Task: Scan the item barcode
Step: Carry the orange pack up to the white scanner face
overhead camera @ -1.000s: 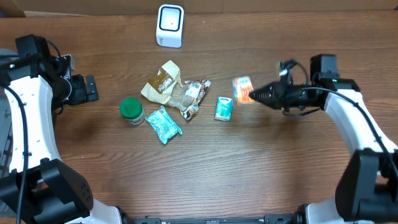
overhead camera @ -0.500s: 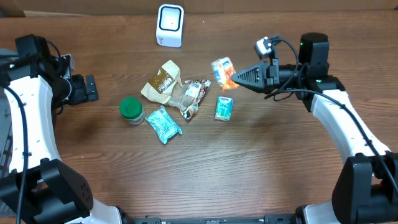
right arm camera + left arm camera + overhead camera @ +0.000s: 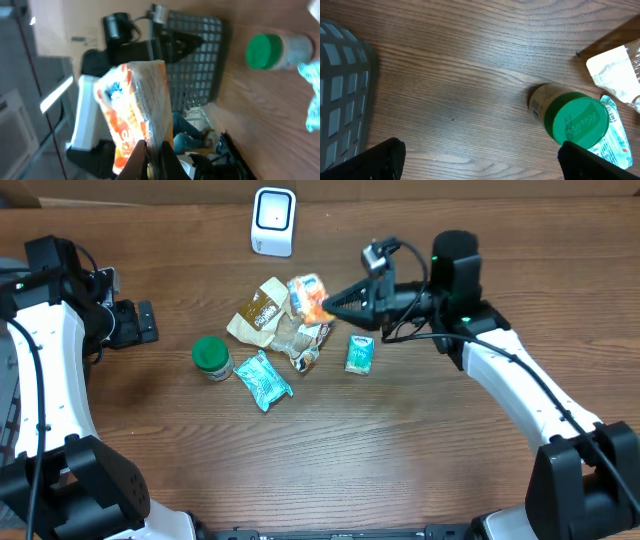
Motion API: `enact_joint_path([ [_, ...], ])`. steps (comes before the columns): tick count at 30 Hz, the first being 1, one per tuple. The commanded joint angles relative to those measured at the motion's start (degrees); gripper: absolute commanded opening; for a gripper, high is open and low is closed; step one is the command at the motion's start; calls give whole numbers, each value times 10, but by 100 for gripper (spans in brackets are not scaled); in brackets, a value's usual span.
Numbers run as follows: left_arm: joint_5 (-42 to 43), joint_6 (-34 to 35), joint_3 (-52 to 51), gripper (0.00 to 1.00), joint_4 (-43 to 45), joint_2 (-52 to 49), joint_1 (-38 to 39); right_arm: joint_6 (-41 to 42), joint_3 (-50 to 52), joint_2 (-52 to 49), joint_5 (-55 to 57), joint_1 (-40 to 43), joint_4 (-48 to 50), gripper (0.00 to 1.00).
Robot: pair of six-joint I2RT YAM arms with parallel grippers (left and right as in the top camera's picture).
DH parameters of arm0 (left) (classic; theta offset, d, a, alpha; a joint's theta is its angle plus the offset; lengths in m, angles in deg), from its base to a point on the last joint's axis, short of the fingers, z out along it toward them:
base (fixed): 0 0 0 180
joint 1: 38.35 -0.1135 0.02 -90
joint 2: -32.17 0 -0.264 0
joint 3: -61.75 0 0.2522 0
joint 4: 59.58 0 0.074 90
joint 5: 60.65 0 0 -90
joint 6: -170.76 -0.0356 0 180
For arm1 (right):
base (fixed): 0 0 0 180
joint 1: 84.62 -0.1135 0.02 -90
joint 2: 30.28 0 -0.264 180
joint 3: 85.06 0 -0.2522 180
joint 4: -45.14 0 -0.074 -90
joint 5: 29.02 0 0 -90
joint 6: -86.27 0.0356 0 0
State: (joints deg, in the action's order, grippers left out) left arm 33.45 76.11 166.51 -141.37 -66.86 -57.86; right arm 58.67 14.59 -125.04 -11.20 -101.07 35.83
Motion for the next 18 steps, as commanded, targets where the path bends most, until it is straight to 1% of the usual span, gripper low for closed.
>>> enact_joint_path([
  [1, 4, 4, -3, 100, 0, -1, 0, -109, -7, 6, 99, -27, -105, 4],
  [3, 4, 4, -3, 100, -1, -1, 0, -151, -12, 6, 158, -41, -180, 4],
  [6, 4, 4, -3, 100, 0, -1, 0, -210, -57, 5, 232, -55, -291, 4],
  [7, 4, 4, -3, 100, 0, -1, 0, -238, -87, 4, 268, -58, -344, 4],
  [9, 4, 4, -3, 100, 0, -1, 0, -295, -180, -7, 374, -66, -474, 4],
  [10, 4, 4, -3, 100, 0, -1, 0, -308, -209, -13, 405, -69, -505, 4],
  [12, 4, 4, -3, 100, 0, -1, 0, -344, -307, -41, 513, -80, -588, 4],
  [14, 4, 4, -3, 100, 0, -1, 0, -381, -386, -74, 612, -92, -617, 4],
  [15, 4, 4, -3, 100, 0, -1, 0, -390, -402, -83, 634, -95, -617, 4],
  [16, 4, 4, -3, 100, 0, -1, 0, -429, -447, -116, 730, -108, -584, 4],
  [17, 4, 4, -3, 100, 0, -1, 0, -441, -456, -131, 790, -115, -548, 4],
  [18, 4, 4, -3, 100, 0, -1, 0, -454, -456, -139, 822, -119, -520, 4],
])
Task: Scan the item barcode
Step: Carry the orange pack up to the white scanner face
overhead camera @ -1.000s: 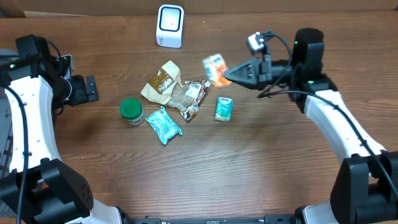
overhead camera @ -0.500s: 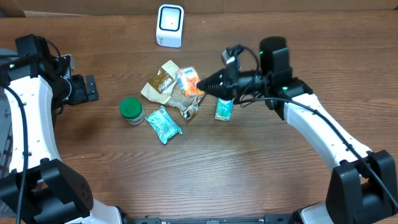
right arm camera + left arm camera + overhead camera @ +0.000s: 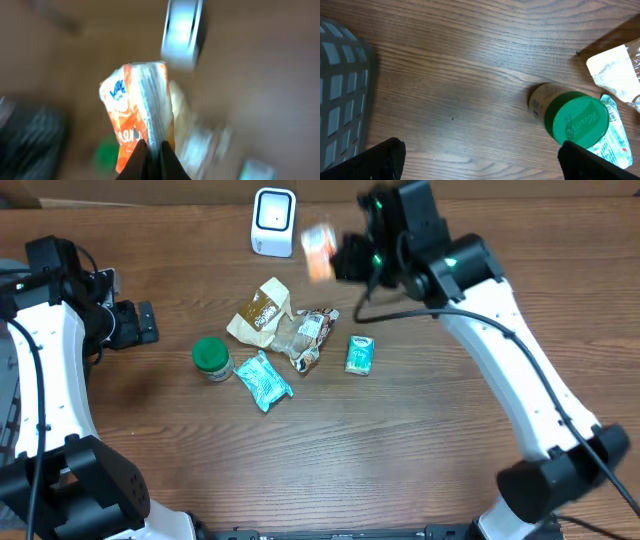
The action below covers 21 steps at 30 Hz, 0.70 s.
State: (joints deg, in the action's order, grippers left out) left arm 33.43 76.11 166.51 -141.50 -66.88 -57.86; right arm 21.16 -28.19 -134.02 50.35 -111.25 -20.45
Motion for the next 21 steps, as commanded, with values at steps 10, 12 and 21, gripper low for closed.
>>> enact_joint_path([
  [10, 4, 4, -3, 100, 1, -1, 0, -472, -28, -257, 331, -59, 500, 4],
  [12, 4, 4, -3, 100, 1, -1, 0, -547, -28, -290, 331, -68, 555, 4],
  [21, 4, 4, -3, 100, 1, -1, 0, -695, -28, -366, 329, -81, 651, 4],
])
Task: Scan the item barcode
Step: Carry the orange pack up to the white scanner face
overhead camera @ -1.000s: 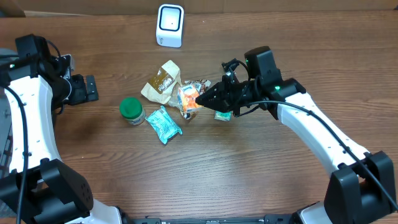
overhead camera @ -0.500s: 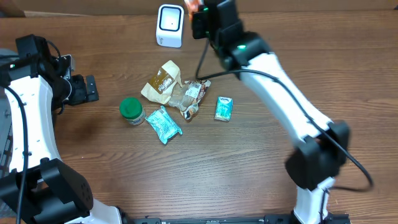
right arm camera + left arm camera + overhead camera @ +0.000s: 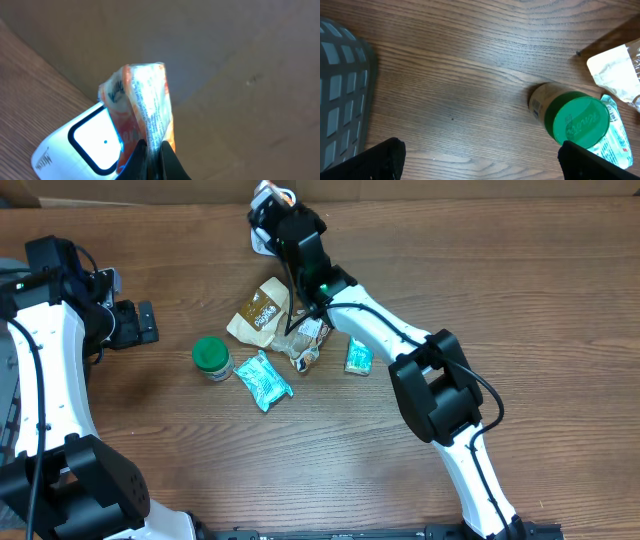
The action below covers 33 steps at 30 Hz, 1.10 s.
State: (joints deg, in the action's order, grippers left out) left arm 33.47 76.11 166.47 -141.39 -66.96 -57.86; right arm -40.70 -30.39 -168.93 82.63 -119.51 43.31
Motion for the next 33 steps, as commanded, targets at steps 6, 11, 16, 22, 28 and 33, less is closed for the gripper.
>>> enact_joint_path([
  [6, 4, 4, -2, 100, 0, 0, 0, -130, -6, -41, 0, 2, 19, 4],
  [11, 4, 4, -2, 100, 0, 0, 0, -130, -6, -42, 0, 1, 21, 4],
  [16, 4, 4, -2, 100, 0, 0, 0, -120, -6, -26, 19, -7, 51, 4],
  [22, 4, 4, -2, 100, 0, 0, 0, 6, -6, 62, 19, -7, -32, 4],
  [28, 4, 4, -2, 100, 0, 0, 0, 244, -6, 220, 16, -4, -249, 4],
  [33, 4, 4, -2, 100, 0, 0, 0, 443, -6, 378, -59, 23, -524, 4],
])
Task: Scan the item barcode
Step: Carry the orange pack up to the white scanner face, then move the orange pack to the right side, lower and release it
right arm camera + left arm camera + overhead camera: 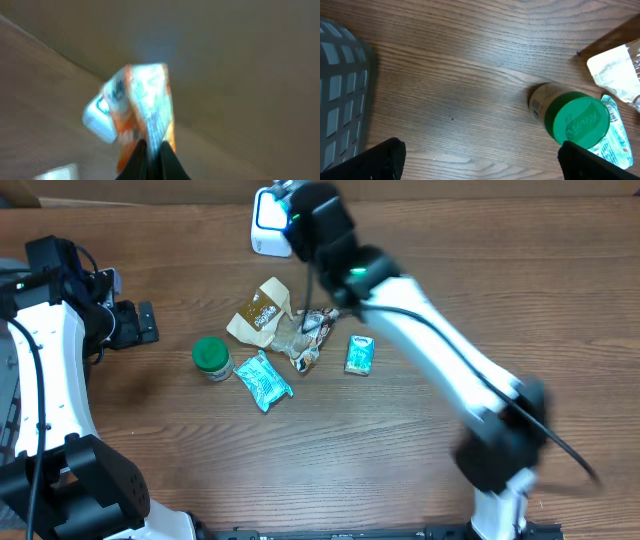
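Observation:
My right gripper (pixel 150 152) is shut on an orange and white snack packet (pixel 142 105), which is blurred in the right wrist view. Behind the packet shows the white scanner (pixel 99 119) with its bluish window. From overhead the scanner (pixel 266 225) stands at the table's back edge. The blurred right arm (pixel 400 280) reaches to it, and the packet itself is hidden there. My left gripper (pixel 480 167) is open over bare wood at the left, with nothing between its fingers.
A green-lidded jar (pixel 211 356), a teal pouch (pixel 263 380), a brown packet (pixel 260 308), a clear wrapper (pixel 305 335) and a small teal packet (pixel 360 354) lie mid-table. A grey basket (pixel 340 90) sits at the left edge.
The right gripper still holds the orange packet by the scanner. In the wrist view the scanner now looks smaller and farther off, and the picture is blurred. The left arm has not moved.
The right gripper first held the orange packet just above the pile of items. It then had it raised toward the back of the table, then close in front of the scanner's window. Now it holds it a little farther from the scanner. The left gripper stayed open throughout.

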Motion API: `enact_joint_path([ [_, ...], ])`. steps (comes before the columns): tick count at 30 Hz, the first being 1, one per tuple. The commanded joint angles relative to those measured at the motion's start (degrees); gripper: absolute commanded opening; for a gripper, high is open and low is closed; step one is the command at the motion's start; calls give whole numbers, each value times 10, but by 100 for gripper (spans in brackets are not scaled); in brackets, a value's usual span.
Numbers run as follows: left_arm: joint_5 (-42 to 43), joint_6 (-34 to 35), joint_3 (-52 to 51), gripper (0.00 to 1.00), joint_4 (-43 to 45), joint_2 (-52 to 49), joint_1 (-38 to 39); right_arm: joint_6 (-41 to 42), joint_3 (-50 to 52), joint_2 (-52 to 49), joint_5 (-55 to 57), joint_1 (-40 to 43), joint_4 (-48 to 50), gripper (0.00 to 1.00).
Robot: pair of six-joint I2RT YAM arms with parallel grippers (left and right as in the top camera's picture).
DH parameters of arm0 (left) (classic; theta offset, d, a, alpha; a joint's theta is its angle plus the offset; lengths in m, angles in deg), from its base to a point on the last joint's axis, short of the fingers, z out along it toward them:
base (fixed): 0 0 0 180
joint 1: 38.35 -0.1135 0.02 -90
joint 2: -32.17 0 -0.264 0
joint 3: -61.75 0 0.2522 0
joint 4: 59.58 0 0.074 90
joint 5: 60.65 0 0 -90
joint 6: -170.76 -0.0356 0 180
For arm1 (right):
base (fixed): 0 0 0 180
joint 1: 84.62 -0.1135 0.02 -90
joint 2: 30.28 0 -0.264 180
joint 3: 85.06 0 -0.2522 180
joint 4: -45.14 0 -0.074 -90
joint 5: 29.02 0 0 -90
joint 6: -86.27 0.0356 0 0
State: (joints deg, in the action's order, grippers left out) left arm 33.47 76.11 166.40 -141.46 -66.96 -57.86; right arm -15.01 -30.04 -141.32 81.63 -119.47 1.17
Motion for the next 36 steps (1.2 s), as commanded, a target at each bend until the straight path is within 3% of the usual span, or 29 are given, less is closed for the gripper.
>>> enact_joint_path([
  [1, 4, 4, -2, 100, 1, 0, 0, 217, -9, 118, -54, 31, -138, 4],
  [5, 4, 4, -2, 100, 0, 0, 0, 330, -9, 172, -119, 103, -309, 4],
  [9, 4, 4, -2, 100, 0, 0, 0, 340, 6, 172, -238, 188, -415, 4],
  [13, 4, 4, -2, 100, 0, 0, 0, 339, 70, 172, -277, 259, -452, 4],
  [23, 4, 4, -2, 100, 0, 0, 0, 338, 272, 172, -283, 332, -376, 4],
  [36, 4, 4, -2, 100, 0, 0, 0, 342, 496, 170, -332, 465, -158, 4],
])
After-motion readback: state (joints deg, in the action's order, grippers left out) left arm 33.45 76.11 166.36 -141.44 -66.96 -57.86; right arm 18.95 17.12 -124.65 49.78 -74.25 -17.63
